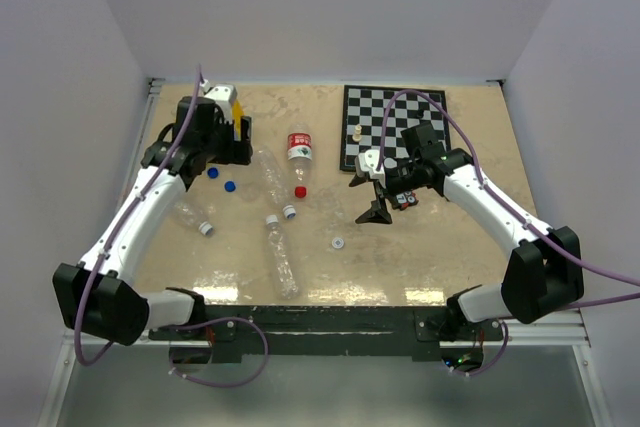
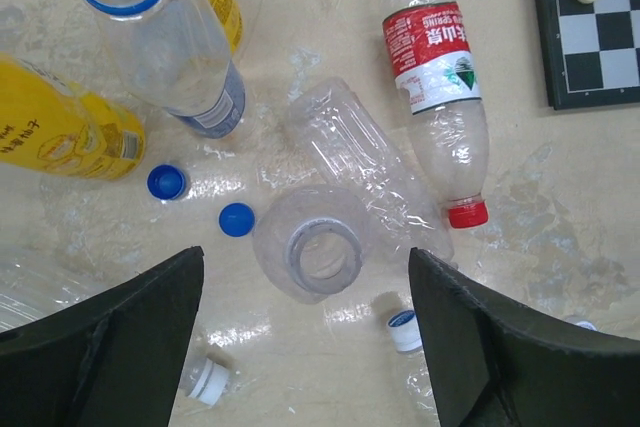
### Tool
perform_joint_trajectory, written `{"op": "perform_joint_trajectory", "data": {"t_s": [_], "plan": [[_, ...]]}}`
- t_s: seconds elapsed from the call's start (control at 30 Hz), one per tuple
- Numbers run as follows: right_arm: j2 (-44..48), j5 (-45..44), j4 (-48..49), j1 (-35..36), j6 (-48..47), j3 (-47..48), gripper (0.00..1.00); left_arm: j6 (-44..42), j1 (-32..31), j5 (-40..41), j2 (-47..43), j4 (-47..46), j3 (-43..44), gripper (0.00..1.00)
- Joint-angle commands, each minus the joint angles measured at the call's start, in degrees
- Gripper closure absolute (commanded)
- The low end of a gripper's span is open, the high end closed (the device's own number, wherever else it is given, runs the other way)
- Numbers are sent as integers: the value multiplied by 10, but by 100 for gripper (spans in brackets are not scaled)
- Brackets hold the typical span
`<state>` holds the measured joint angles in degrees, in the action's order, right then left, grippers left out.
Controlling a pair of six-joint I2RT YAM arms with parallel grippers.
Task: Unscrew the bottle caps
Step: Place the plastic bottle at the center of the board, then pick up the bottle cap from the center of the board.
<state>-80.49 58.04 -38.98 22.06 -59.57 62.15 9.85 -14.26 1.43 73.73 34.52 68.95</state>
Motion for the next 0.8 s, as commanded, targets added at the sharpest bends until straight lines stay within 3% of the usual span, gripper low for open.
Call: {"op": "perform_joint_trajectory", "data": {"t_s": [0.0,0.2,0.47,0.77], "plan": [[17,14,5,-1,-6,18,7,-4,5,-12,-44,-6,39,12],[17,13,3,-1,-6,18,7,-7,5,-20,-90,0,50,0],[17,9,0,-1,-9,19,7,3,5,-66,-162,9,56,0],[17,7,2,-3,-9,20,7,9,-1,-210,-206,31,58,7]]}}
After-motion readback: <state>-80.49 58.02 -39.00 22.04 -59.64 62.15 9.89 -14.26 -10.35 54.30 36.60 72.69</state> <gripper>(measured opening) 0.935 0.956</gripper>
